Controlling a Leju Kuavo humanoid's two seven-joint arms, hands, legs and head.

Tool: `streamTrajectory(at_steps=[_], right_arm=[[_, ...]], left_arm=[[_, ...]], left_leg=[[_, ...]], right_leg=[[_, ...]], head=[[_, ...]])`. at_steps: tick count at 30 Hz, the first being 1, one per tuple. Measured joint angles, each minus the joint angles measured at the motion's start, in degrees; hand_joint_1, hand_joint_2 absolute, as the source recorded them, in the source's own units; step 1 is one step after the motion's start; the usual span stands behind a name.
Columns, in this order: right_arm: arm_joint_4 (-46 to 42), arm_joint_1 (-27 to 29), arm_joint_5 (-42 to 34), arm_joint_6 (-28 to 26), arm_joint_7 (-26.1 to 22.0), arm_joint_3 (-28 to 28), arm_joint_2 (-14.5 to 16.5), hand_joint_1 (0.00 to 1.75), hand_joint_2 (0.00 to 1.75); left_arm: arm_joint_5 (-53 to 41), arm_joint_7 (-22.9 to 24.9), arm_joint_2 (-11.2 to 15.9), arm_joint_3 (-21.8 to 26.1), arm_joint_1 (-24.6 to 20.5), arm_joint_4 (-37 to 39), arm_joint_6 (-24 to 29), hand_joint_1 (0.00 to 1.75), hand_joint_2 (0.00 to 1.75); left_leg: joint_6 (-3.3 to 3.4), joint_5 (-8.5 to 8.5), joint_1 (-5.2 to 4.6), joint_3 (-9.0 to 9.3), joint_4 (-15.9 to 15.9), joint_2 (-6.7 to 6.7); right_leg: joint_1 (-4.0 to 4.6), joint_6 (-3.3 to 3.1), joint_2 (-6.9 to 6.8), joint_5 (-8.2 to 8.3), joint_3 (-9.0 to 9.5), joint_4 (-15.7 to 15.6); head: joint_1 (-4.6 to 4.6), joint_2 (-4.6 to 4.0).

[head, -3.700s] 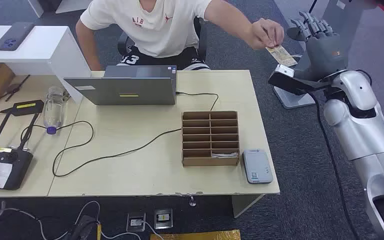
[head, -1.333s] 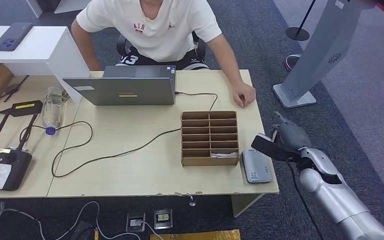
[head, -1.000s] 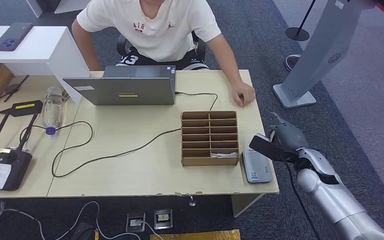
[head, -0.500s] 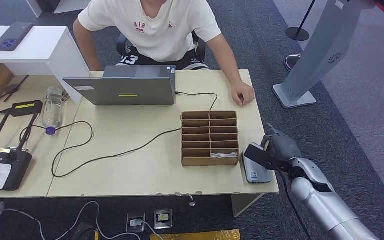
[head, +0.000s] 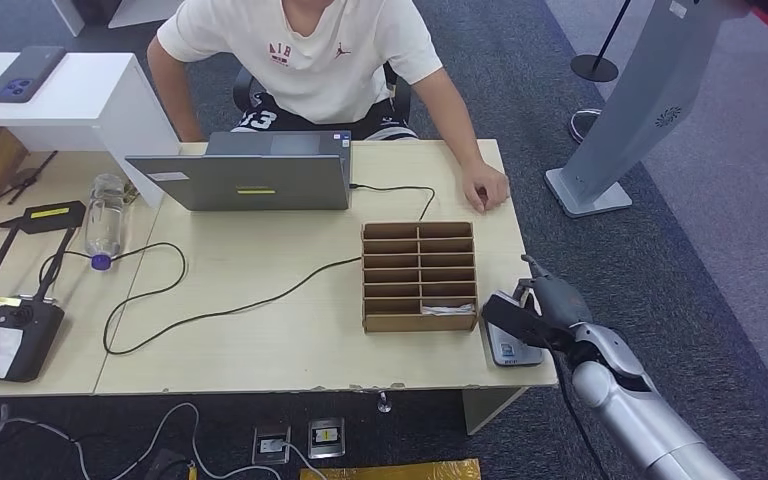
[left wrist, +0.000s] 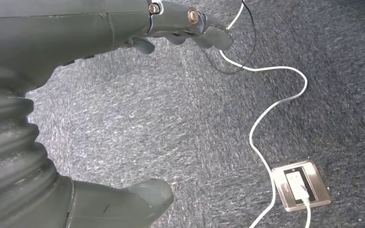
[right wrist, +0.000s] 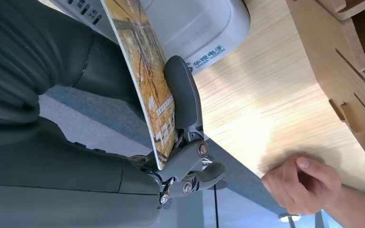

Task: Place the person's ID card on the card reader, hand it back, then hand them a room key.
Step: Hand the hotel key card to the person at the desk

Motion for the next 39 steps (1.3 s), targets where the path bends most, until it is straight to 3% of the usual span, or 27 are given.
streamTrajectory(at_steps=[10,21,29,39], right_arm=[[1.1,-0.5,-2.7,-1.4,-0.5,0.1,0.8,1.75,1.75],[2.4,-5.9,-2.8,-3.6,-2.6,-0.8,1.6,1.75,1.75],[2.4,-17.6,-3.3,-3.0,-3.4,-5.9,-0.6,1.75,1.75],[2.6,-25.0,-1.5,-2.1,-5.5,-8.2,-2.2,1.75,1.75]], left_arm=[[-0.4,0.0,0.3,0.0,-0.1,0.0,0.0,0.00,1.75],[-0.3,0.0,-0.1,0.0,0.0,0.0,0.5,0.00,1.75],[-1.5,0.0,-0.2,-0.4,-0.2,0.0,1.1,0.00,1.75],[-2.8,0.0,-0.5,-1.4,-0.9,0.0,0.8,0.00,1.75]], left_leg=[[0.00,0.00,0.00,0.00,0.0,0.04],[0.00,0.01,-0.01,-0.03,0.0,0.04],[0.00,0.02,-0.05,-0.03,0.0,0.15],[0.00,0.02,-0.05,-0.13,0.0,0.15]], right_leg=[[0.00,-0.01,0.06,0.01,0.00,0.0],[-0.01,-0.03,0.05,0.03,-0.02,0.0],[-0.04,-0.03,0.18,0.12,-0.11,0.0],[-0.04,-0.03,0.20,0.12,-0.21,0.0]], head=[[0.00,0.00],[0.00,0.00],[0.01,0.00],[-0.02,0.00]])
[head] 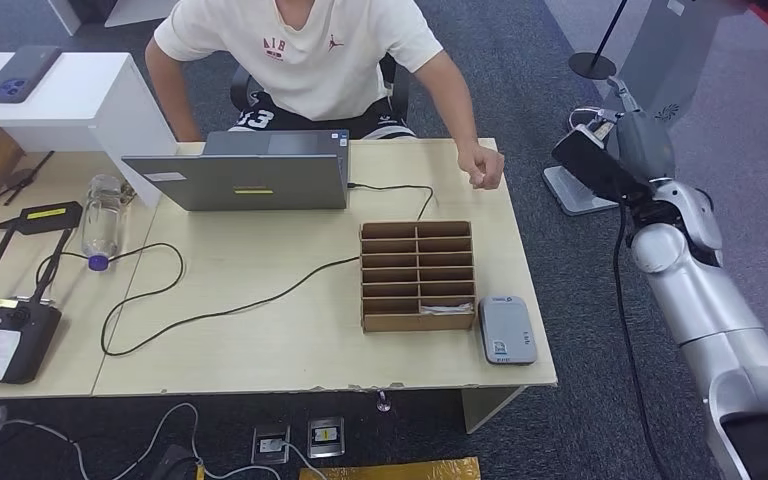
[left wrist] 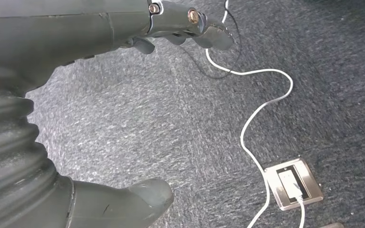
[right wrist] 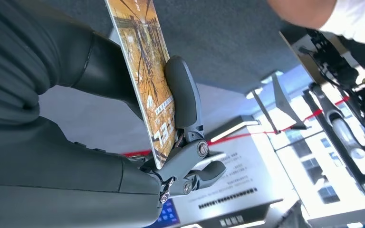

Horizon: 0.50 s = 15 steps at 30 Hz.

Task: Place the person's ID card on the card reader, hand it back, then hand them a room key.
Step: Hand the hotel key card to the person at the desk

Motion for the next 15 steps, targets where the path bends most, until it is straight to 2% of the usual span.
streamTrajectory(at_steps=[10,15], right_arm=[[4.9,-9.6,6.0,1.4,-2.6,1.4,0.3,1.75,1.75],[12.8,-16.1,14.4,2.5,-4.1,6.1,4.0,1.75,1.75]], left_arm=[[-1.9,0.2,-0.1,-1.4,-1.2,0.0,-1.6,0.00,1.75],[-2.4,1.2,-0.1,-2.2,-2.7,0.0,-2.5,0.00,1.75]], left_leg=[[-0.01,0.02,0.05,-0.20,0.0,-0.04],[-0.04,0.04,0.11,-0.23,0.0,-0.03]], right_leg=[[0.04,-0.01,-0.05,0.02,-0.09,0.0],[0.10,-0.02,-0.03,0.02,-0.11,0.1]], head=[[0.02,0.00],[0.02,0.00]])
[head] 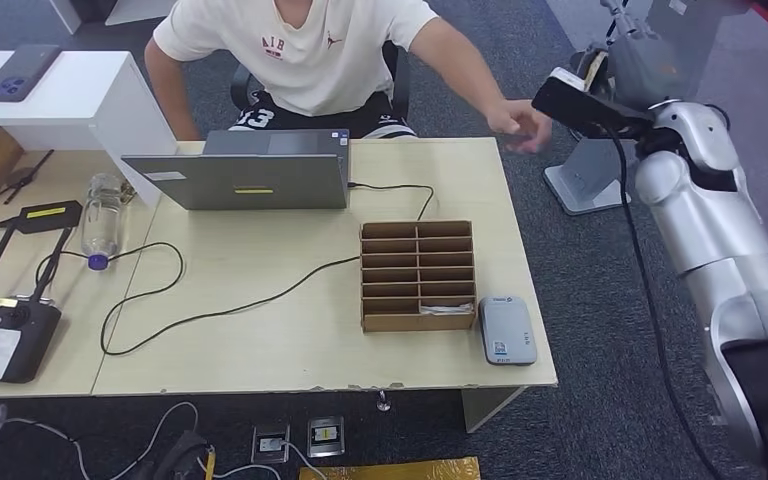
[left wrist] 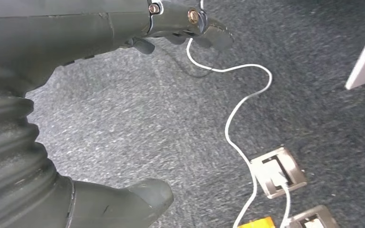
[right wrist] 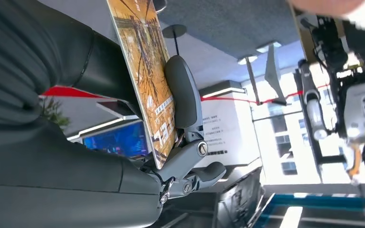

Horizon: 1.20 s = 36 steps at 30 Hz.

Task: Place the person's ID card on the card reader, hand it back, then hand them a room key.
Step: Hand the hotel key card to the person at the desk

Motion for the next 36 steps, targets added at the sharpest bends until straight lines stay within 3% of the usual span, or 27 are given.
streamTrajectory(at_steps=[9,17,18,22,36], right_arm=[[11.0,-3.5,8.2,-0.4,0.9,7.7,8.7,1.75,1.75],[16.0,-4.4,8.4,-0.5,1.0,11.2,12.5,1.75,1.75],[16.4,-4.4,8.4,-0.5,0.9,11.5,12.7,1.69,1.75],[17.8,-4.4,8.1,-0.9,0.9,12.3,13.7,0.02,1.75],[19.7,-4.5,-0.3,-8.0,-2.0,12.0,14.4,0.00,1.75]], left_arm=[[2.0,0.0,0.0,0.0,0.3,-0.1,0.1,0.00,1.75],[2.5,0.0,0.0,0.0,0.8,-0.1,0.1,0.00,1.75],[2.6,0.0,0.0,0.0,0.8,-0.1,0.1,0.00,1.75],[3.1,-0.3,0.0,0.0,1.2,-0.1,0.3,0.00,1.75],[4.0,-1.4,0.0,0.0,2.3,-0.1,1.5,0.00,1.75]], left_leg=[[-0.07,0.05,0.06,-0.05,0.0,-0.08],[-0.08,0.05,0.06,-0.05,0.0,-0.08],[-0.08,0.05,0.06,-0.05,0.0,-0.08],[-0.09,0.06,0.06,-0.04,0.0,-0.07],[-0.09,0.06,0.06,-0.01,0.0,-0.03]], right_leg=[[0.07,-0.02,-0.09,-0.01,-0.11,0.1],[0.07,-0.02,-0.09,-0.01,-0.12,0.1],[0.07,-0.02,-0.09,-0.01,-0.12,0.1],[0.06,-0.02,-0.07,-0.01,-0.13,0.1],[0.06,-0.03,0.02,0.00,-0.15,0.1]], head=[[0.00,0.00],[0.02,0.00],[0.01,0.00],[0.01,0.00],[0.01,0.00]])
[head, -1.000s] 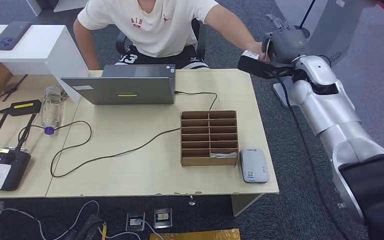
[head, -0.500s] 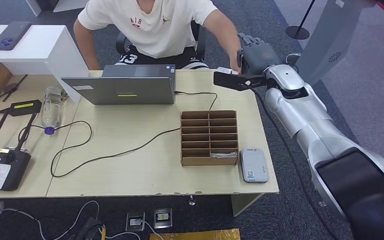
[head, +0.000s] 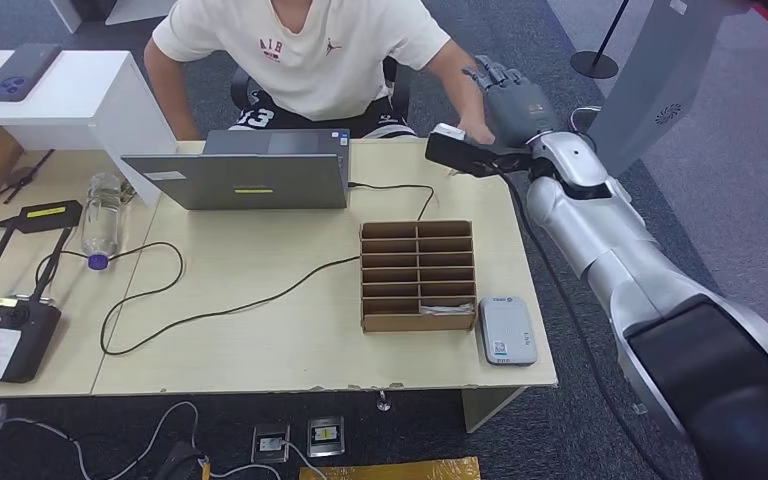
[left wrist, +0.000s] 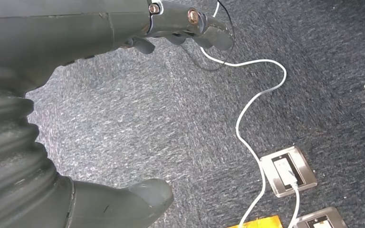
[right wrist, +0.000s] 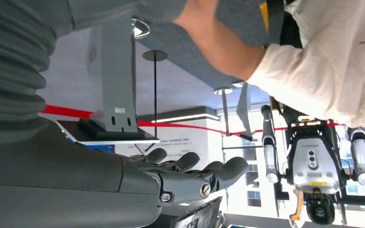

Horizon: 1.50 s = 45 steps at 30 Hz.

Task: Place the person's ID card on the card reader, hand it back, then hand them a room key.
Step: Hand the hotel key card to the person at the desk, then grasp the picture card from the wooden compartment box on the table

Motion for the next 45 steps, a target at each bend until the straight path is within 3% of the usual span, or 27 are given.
streamTrajectory(at_steps=[5,9,15,18,26,32,38,45], right_arm=[[-0.6,-0.5,-7.1,0.2,-2.2,-2.4,-0.6,0.00,1.75],[-3.9,0.3,-19.2,7.6,-2.8,-5.4,-1.2,0.00,1.75],[-16.9,7.3,-35.3,20.7,4.1,-8.6,-3.1,0.00,1.75],[-25.7,12.7,-37.7,23.1,7.0,-9.8,-4.3,0.00,1.75],[-45.1,28.2,-26.5,23.8,12.3,-11.9,-7.9,0.00,1.75],[-54.2,37.6,-14.8,22.0,13.0,-11.9,-10.1,0.00,1.75],[-58.1,43.2,-8.3,19.7,12.2,-11.4,-11.0,0.00,1.75],[-59.9,46.7,-6.4,18.5,12.4,-10.4,-11.3,0.00,1.75]], left_arm=[[0.3,-0.2,0.0,0.0,0.3,0.0,0.6,0.00,1.75],[0.8,-0.3,0.0,0.0,0.5,0.0,0.6,0.00,1.75],[1.2,-0.7,0.0,0.0,0.7,0.0,0.6,0.00,1.75],[1.5,-0.9,0.0,0.0,1.0,0.0,0.7,0.00,1.75],[1.4,-1.0,0.3,0.0,1.5,0.1,0.8,0.00,1.75],[1.3,-1.0,0.6,0.0,1.6,0.1,0.8,0.00,1.75],[1.4,-1.0,0.6,0.0,1.8,0.1,0.8,0.00,1.75],[1.4,-0.9,0.9,0.0,1.8,0.1,0.7,0.00,1.75]], left_leg=[[0.00,0.00,0.00,0.01,0.0,0.00],[0.00,0.00,0.00,0.02,0.0,0.02],[0.00,-0.01,0.02,0.07,0.0,0.03],[0.00,-0.01,0.03,0.06,0.0,0.03],[-0.03,-0.04,0.05,0.07,0.0,0.04],[-0.05,-0.06,0.05,0.06,0.0,0.06],[-0.05,-0.06,0.05,0.05,0.0,0.08],[-0.05,-0.06,0.05,0.05,0.0,0.08]], right_leg=[[0.00,0.00,-0.01,0.00,0.00,0.0],[0.00,0.00,0.02,0.00,0.01,0.0],[0.03,-0.01,0.02,0.00,0.03,0.0],[0.04,-0.01,0.01,0.00,0.01,0.0],[0.06,-0.01,0.02,0.00,0.03,0.0],[0.06,-0.02,0.02,0.00,0.03,0.0],[0.06,-0.02,0.04,0.00,0.02,0.0],[0.06,-0.02,0.04,0.00,0.02,0.0]], head=[[0.00,0.00],[0.00,0.00],[0.01,0.00],[-0.02,0.00],[-0.01,0.00],[0.00,0.00],[0.00,0.00],[0.01,0.00]])
